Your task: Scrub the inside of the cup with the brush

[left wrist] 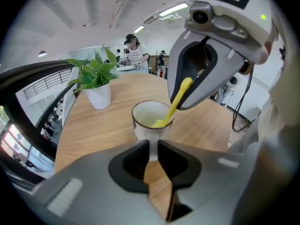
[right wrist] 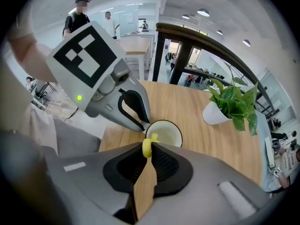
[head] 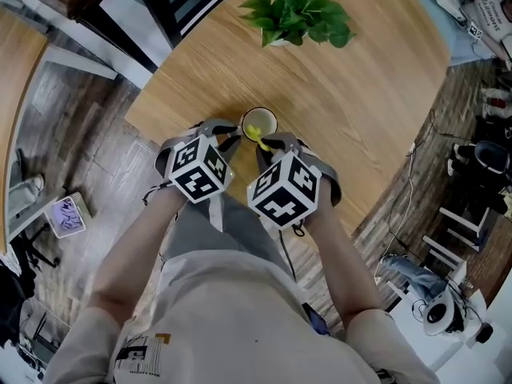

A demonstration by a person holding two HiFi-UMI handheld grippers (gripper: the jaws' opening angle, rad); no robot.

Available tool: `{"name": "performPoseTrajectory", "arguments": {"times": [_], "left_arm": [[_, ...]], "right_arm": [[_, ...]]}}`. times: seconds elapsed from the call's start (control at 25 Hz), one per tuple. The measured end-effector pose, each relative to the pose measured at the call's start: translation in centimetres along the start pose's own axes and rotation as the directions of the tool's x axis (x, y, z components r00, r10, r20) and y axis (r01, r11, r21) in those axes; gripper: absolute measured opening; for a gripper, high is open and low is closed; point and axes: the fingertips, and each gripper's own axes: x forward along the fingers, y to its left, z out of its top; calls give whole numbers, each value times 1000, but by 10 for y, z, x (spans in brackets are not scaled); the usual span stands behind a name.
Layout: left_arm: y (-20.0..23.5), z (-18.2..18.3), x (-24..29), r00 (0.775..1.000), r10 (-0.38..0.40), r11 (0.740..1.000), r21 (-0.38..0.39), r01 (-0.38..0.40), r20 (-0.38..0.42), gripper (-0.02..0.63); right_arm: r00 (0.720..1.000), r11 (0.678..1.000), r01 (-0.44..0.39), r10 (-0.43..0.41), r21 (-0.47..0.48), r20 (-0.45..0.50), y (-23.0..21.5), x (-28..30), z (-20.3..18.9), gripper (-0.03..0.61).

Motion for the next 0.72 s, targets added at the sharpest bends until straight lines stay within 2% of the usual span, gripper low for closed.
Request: {"name": "performPoseTrajectory", "arguments": {"times": [0.24, 0.4, 0.52, 0.72], "left_arm": [[-1, 0, -1, 1000, -19, 1000, 17, 19, -1, 51], [-1, 0, -2, 1000, -23, 1000, 19, 23, -2, 51], [0, 0, -2, 1000, -18, 1000, 13, 18, 0, 51], [-1, 0, -2, 1000, -17, 1000, 7, 18, -5, 51]], "right_arm": [[988, 996, -23, 10, 81, 153, -9, 4, 28, 31], [974, 988, -1, -35, 155, 225, -27, -6, 35, 29], [967, 980, 24, -73, 197, 245, -40, -18, 32, 29], [972, 974, 55, -103, 220, 210, -50, -28, 18, 29]]}}
